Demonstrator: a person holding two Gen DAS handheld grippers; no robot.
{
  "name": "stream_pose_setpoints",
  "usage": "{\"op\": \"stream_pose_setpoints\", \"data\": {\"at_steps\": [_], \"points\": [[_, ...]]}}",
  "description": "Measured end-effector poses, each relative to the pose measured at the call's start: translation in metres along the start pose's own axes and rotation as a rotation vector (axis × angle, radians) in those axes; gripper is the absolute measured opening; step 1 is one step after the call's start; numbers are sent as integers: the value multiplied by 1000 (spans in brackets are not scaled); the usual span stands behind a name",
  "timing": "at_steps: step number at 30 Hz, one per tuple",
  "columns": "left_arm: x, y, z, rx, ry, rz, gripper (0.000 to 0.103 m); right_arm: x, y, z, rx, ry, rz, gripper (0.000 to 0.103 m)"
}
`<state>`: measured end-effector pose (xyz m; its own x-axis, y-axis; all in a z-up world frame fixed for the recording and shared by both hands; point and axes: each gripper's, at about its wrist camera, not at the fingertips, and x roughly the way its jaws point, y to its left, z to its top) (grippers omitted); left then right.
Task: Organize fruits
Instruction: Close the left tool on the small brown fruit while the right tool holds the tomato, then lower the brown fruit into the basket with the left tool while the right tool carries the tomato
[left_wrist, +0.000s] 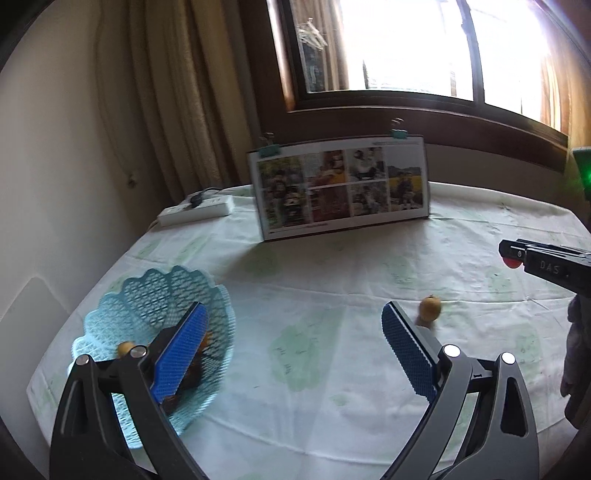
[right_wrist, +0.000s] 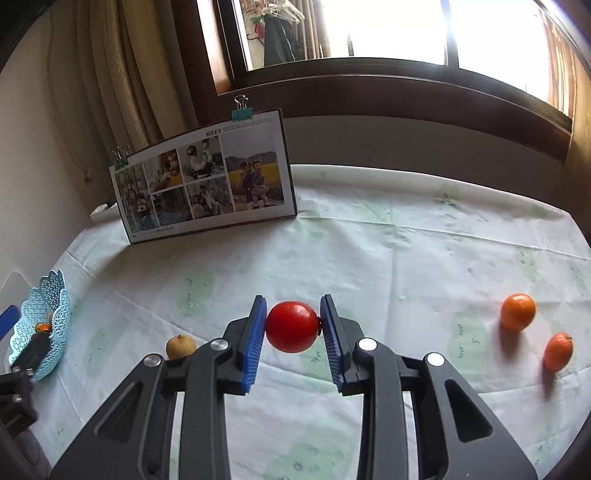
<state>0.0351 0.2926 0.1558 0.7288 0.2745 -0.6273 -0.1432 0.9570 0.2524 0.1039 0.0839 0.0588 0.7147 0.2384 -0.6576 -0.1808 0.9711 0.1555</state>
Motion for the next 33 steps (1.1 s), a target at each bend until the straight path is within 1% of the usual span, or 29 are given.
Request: {"op": "stream_pose_setpoints", "data": {"at_steps": [3,4,9,11,13,15,17,20,22,24,25,26,27,28,31,33], "points": [[17,-23,4,30,33,-50,96,-7,-6,-3,8,-4,-1,31],[25,-33,6,43,50,-79,96,-8,-8,-4,10,-4,-1,31],[49,-61,9,54,109,-165,96,-12,-16,-8,21,-3,1,31],[59,-71,8,59,139,-196,95,-11,-19,-10,27,0,1,31],[68,-79,7,67,165,-220,89,-10,-21,-11,34,3,3,31],[76,-88,6,80,193,-230,85,-9,-23,-12,39,5,5,31],[81,-93,4,88,206,-230,83,-9,-23,-13,39,6,7,31],[89,-98,2,96,233,-229,71,-8,-22,-13,38,9,10,31],[95,-101,0,94,254,-240,59,-7,-21,-14,35,10,11,31],[98,-101,-2,94,268,-246,52,-7,-20,-14,33,10,11,31],[100,-102,-3,91,273,-256,45,-7,-20,-14,33,10,11,31],[101,-101,-4,87,278,-267,40,-7,-20,-14,34,10,11,31],[102,-102,-4,84,283,-277,29,-8,-19,-14,34,10,12,30],[102,-101,-5,74,290,-288,27,-8,-19,-15,34,10,12,31],[97,-96,-5,48,283,-304,27,-11,-17,-14,39,11,16,31],[89,-89,-3,34,263,-303,27,-12,-14,-14,38,8,20,30]]}}
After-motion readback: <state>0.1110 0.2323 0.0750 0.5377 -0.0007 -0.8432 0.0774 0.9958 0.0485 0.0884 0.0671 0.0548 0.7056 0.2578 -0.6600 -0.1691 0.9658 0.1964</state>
